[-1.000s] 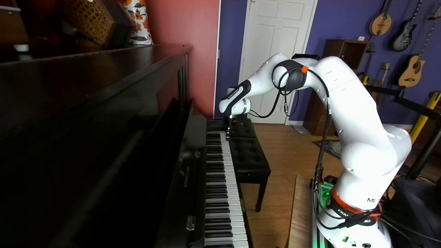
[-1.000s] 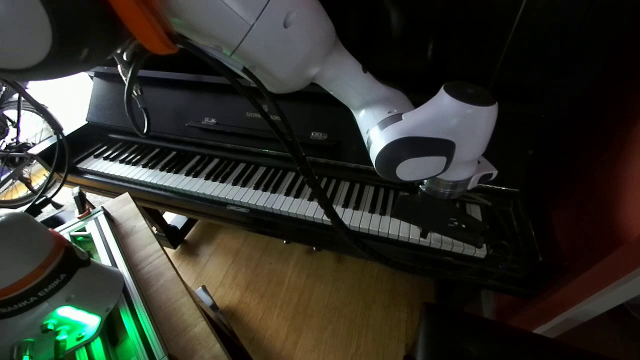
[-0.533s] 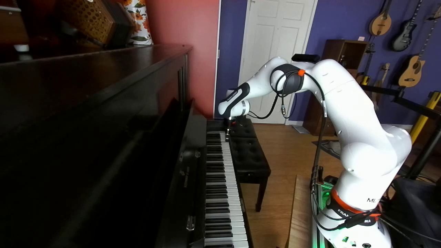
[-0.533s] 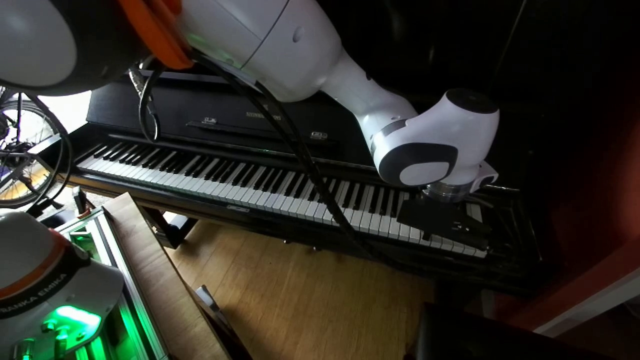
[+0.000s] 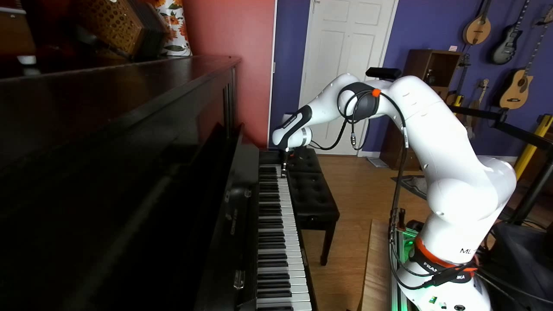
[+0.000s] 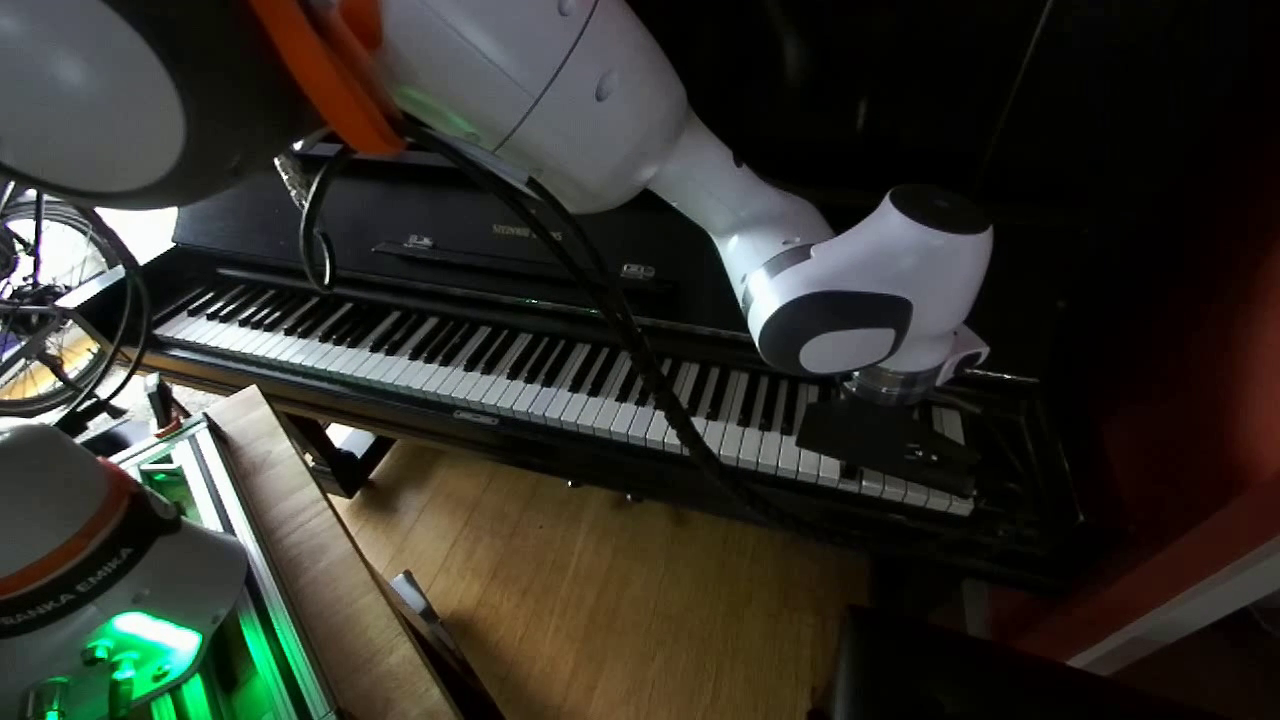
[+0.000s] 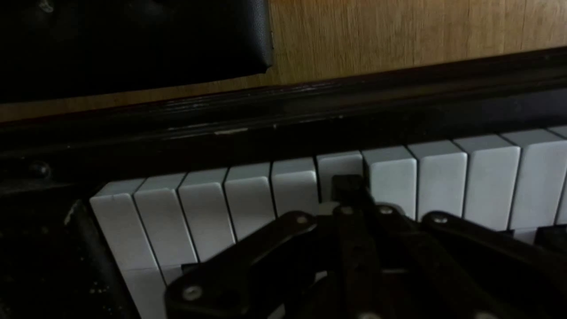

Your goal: Press one key on the right side of the keyboard

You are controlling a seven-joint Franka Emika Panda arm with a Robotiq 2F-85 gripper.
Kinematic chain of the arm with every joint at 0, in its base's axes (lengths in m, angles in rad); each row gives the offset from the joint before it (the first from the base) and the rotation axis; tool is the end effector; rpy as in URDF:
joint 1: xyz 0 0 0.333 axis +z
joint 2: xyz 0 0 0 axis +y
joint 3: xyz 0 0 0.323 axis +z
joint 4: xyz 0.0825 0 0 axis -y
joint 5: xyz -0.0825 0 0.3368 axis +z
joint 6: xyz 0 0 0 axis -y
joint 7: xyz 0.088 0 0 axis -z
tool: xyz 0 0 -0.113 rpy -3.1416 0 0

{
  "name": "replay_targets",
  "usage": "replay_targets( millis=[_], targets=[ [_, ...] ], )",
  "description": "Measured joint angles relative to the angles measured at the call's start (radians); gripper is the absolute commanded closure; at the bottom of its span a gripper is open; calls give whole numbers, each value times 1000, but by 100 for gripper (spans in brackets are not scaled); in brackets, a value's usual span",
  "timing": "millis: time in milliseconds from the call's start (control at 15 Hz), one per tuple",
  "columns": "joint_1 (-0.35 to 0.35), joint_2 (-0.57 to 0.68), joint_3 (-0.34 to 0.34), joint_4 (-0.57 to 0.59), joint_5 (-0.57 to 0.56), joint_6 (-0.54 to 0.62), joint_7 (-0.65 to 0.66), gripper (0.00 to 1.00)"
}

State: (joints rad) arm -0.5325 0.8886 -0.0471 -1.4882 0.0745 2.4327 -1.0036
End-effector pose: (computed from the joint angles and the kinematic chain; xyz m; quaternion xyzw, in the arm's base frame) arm 0.5808 -0.3720 0.1793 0.9809 0.1923 0.0251 0.0154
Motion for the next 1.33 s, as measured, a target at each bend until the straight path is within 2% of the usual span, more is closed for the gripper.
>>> replay_targets(
  millis=[800,1333],
  targets=[
    [0,4,-1,21,-1,-25,-2,100],
    [3,-47,-2,10,-1,-25,-1,100]
  ],
)
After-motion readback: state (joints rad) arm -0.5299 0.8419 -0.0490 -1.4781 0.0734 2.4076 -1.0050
